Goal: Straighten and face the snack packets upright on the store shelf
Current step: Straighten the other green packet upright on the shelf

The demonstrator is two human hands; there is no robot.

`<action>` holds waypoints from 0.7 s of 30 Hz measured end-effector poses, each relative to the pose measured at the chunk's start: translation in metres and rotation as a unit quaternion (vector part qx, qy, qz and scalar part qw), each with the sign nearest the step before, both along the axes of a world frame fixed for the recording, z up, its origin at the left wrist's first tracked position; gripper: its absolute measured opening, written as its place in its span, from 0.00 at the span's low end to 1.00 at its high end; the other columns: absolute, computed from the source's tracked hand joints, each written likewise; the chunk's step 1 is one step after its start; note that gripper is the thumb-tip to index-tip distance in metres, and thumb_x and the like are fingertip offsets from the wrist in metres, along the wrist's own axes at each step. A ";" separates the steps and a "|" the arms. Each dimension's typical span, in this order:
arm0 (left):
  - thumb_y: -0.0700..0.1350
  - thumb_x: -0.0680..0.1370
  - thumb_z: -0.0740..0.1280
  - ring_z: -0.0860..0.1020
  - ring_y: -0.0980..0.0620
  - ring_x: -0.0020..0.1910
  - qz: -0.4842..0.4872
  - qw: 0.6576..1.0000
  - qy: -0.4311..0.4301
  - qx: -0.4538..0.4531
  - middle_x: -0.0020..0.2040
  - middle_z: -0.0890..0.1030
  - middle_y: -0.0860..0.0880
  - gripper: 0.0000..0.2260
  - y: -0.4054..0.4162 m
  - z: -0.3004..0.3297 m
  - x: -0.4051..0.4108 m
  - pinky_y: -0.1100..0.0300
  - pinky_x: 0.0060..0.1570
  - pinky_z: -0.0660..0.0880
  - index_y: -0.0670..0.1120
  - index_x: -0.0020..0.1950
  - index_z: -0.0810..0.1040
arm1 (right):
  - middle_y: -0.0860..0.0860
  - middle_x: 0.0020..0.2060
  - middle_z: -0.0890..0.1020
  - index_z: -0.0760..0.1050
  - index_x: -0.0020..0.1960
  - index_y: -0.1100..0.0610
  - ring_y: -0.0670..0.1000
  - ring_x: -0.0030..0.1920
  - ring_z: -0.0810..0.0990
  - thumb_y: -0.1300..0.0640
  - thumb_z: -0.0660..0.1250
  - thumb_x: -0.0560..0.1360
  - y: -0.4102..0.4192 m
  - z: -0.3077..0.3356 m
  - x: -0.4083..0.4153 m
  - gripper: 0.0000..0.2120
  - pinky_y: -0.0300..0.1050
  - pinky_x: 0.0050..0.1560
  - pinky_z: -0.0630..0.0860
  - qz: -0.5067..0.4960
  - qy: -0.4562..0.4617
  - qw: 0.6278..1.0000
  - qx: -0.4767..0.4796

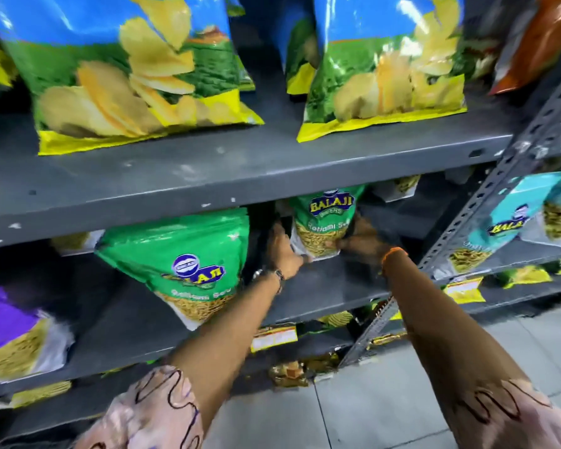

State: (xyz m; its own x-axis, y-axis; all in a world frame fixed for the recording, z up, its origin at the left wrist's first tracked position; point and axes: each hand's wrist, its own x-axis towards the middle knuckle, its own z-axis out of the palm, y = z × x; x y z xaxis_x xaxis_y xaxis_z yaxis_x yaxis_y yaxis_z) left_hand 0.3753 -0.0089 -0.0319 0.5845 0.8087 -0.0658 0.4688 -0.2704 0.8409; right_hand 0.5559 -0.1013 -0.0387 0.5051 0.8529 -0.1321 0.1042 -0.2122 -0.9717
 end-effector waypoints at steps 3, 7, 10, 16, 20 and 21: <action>0.43 0.62 0.83 0.80 0.45 0.58 -0.011 0.999 0.032 0.019 0.62 0.82 0.40 0.37 0.004 -0.004 0.007 0.57 0.53 0.75 0.39 0.67 0.73 | 0.56 0.61 0.82 0.73 0.60 0.44 0.60 0.63 0.80 0.57 0.84 0.56 -0.009 0.000 0.002 0.37 0.65 0.66 0.75 0.037 0.003 0.999 0.005; 0.54 0.62 0.81 0.83 0.41 0.49 -0.011 0.993 0.064 0.094 0.51 0.86 0.44 0.36 -0.016 -0.028 -0.002 0.54 0.40 0.78 0.48 0.67 0.73 | 0.53 0.63 0.82 0.72 0.66 0.48 0.56 0.65 0.79 0.48 0.85 0.54 -0.040 -0.004 -0.004 0.43 0.58 0.68 0.75 0.044 0.015 0.999 -0.003; 0.52 0.66 0.79 0.83 0.42 0.45 -0.013 0.991 0.091 0.102 0.47 0.86 0.44 0.28 -0.039 -0.032 -0.010 0.59 0.34 0.66 0.47 0.63 0.75 | 0.52 0.59 0.82 0.72 0.64 0.51 0.53 0.62 0.80 0.55 0.83 0.58 -0.062 -0.011 -0.012 0.37 0.57 0.68 0.75 0.046 0.007 0.999 -0.028; 0.49 0.67 0.79 0.84 0.43 0.47 -0.010 0.990 0.109 0.092 0.48 0.87 0.44 0.25 -0.054 -0.037 -0.014 0.62 0.37 0.70 0.43 0.61 0.77 | 0.56 0.64 0.80 0.65 0.71 0.59 0.54 0.66 0.78 0.67 0.77 0.68 -0.076 -0.018 -0.015 0.36 0.55 0.70 0.74 0.046 -0.007 0.998 -0.045; 0.50 0.66 0.80 0.84 0.44 0.51 -0.019 0.990 0.110 0.084 0.52 0.86 0.44 0.28 -0.060 -0.027 -0.018 0.58 0.45 0.79 0.44 0.62 0.76 | 0.57 0.64 0.80 0.64 0.71 0.59 0.55 0.65 0.79 0.68 0.77 0.68 -0.079 -0.007 -0.021 0.36 0.60 0.69 0.74 0.052 -0.012 0.998 -0.044; 0.50 0.65 0.81 0.84 0.44 0.54 -0.023 0.992 0.105 0.070 0.55 0.86 0.44 0.31 -0.066 -0.021 -0.021 0.58 0.48 0.79 0.44 0.64 0.75 | 0.58 0.64 0.79 0.63 0.72 0.59 0.56 0.65 0.79 0.68 0.78 0.67 -0.082 -0.003 -0.024 0.38 0.60 0.68 0.74 0.054 -0.013 0.998 -0.040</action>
State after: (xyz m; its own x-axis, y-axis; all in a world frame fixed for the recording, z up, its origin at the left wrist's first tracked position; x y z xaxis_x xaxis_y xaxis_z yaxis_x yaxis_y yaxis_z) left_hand 0.3546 -0.0753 -0.0531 0.6058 0.7917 -0.0789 0.6146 -0.4027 0.6783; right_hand 0.5322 -0.1837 -0.0419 0.4153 0.8895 -0.1908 0.1546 -0.2757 -0.9487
